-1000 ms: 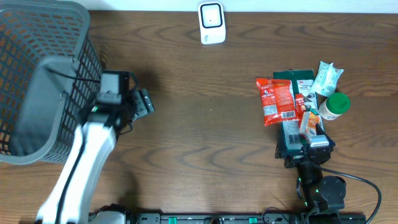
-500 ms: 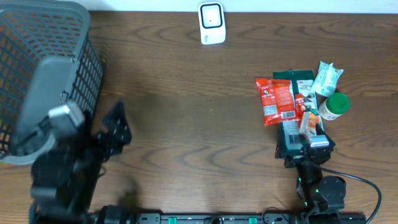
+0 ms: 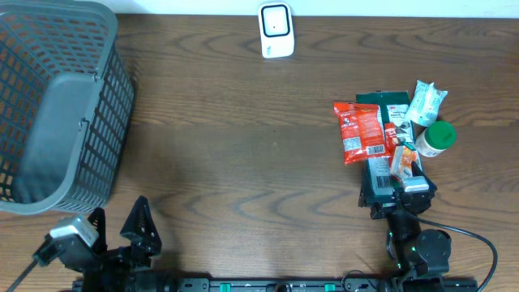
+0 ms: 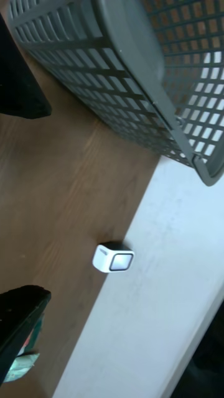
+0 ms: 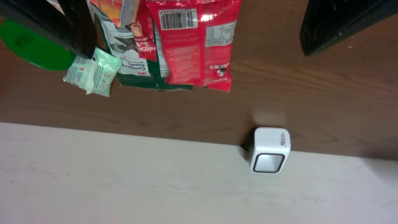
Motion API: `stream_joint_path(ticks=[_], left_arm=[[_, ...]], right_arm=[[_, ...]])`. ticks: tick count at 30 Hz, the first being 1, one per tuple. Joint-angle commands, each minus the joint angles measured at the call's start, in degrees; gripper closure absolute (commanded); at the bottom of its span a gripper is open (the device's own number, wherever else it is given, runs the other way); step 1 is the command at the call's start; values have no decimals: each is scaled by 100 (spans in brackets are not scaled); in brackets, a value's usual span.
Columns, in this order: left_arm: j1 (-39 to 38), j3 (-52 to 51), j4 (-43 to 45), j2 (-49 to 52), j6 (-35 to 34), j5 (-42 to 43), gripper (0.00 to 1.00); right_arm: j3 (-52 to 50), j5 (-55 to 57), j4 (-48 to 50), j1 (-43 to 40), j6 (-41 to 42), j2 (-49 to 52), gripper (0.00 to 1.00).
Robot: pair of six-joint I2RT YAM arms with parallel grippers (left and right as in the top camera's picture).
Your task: Scan the item barcode
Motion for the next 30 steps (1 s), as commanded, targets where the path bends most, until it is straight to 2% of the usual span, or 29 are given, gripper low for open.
stream_joint_path(ticks=[1, 5, 11, 13, 16, 20, 30], left_arm=[[35, -254, 61, -382, 74, -72, 14], [35, -601, 507, -702, 74, -70, 14], [35, -1303, 1832, -861, 72, -44, 14], [35, -1676, 3182, -861, 72, -4, 14], [35, -2144, 4741, -861, 74, 72, 14], [33, -2791, 6048, -861, 74, 129, 14], [35, -4581, 7477, -863, 4, 127, 14]], right_arm=[[-4, -26, -20, 46, 101, -28, 1], [-4, -26, -20, 46, 101, -28, 1], [-4, -26, -20, 46, 101, -28, 1], [-4, -26, -20, 46, 101, -28, 1], [-4, -26, -20, 46, 101, -28, 1], [-4, -26, -20, 46, 101, -28, 1], [-4, -24, -20, 46, 101, -28, 1]])
